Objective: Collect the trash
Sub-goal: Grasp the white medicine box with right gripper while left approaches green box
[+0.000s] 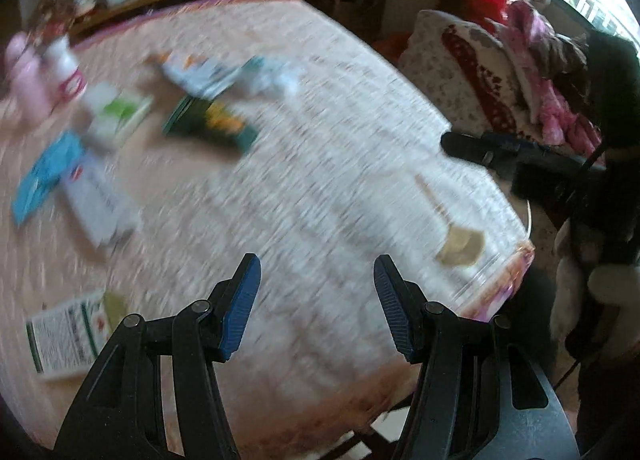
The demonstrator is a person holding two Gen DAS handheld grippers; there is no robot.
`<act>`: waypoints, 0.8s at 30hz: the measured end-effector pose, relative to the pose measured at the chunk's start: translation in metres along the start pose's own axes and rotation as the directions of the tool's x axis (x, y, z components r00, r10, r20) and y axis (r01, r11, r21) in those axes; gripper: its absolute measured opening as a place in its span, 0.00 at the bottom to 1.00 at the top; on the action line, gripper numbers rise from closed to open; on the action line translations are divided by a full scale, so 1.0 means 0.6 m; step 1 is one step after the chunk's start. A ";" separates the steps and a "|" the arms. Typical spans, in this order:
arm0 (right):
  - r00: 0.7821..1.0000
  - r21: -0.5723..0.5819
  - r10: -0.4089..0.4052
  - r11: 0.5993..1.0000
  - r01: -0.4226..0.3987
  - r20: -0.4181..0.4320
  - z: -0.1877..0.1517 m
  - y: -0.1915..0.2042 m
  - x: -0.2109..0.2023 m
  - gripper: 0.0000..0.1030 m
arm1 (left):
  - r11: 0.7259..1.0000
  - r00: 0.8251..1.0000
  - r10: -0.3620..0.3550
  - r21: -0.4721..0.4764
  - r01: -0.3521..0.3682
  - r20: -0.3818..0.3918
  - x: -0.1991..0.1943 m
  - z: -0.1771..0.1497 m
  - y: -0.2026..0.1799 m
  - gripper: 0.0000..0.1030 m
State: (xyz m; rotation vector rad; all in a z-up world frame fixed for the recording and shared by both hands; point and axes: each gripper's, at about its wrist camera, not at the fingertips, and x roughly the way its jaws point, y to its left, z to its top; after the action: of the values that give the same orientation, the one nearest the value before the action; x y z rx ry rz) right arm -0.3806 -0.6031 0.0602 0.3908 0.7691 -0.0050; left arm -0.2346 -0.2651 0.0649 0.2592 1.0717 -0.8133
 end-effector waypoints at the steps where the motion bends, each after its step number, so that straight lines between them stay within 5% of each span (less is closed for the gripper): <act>1: 1.000 -0.006 0.010 1.000 -0.010 -0.004 0.001 0.009 0.004 0.72 | 1.000 1.000 -0.002 -0.014 0.002 -0.009 -0.002 -0.008 0.011 0.56; 12: 0.997 -0.096 0.062 0.993 -0.066 -0.049 0.008 0.103 0.042 0.72 | 0.987 0.992 0.120 -0.104 -0.123 -0.030 -0.022 -0.047 0.148 0.56; 18: 0.993 -0.117 0.091 0.988 -0.099 -0.069 0.007 0.140 0.053 0.72 | 0.943 0.977 0.213 -0.267 -0.199 0.021 -0.029 -0.006 0.263 0.56; 21: 0.990 -0.125 0.115 0.984 -0.124 -0.076 0.010 0.159 0.060 0.72 | 0.915 0.981 0.191 -0.367 -0.167 0.032 -0.042 0.005 0.320 0.56; 24: 0.986 -0.127 0.142 0.980 -0.153 -0.092 0.012 0.178 0.069 0.72 | 0.916 0.993 0.094 -0.398 -0.055 0.077 -0.077 0.009 0.340 0.56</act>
State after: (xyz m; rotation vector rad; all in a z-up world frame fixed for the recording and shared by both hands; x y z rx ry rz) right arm -0.3302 -0.5010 0.0734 0.3213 0.8157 0.2025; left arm -0.0988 -0.1059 0.0691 -0.0811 1.1040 -0.5189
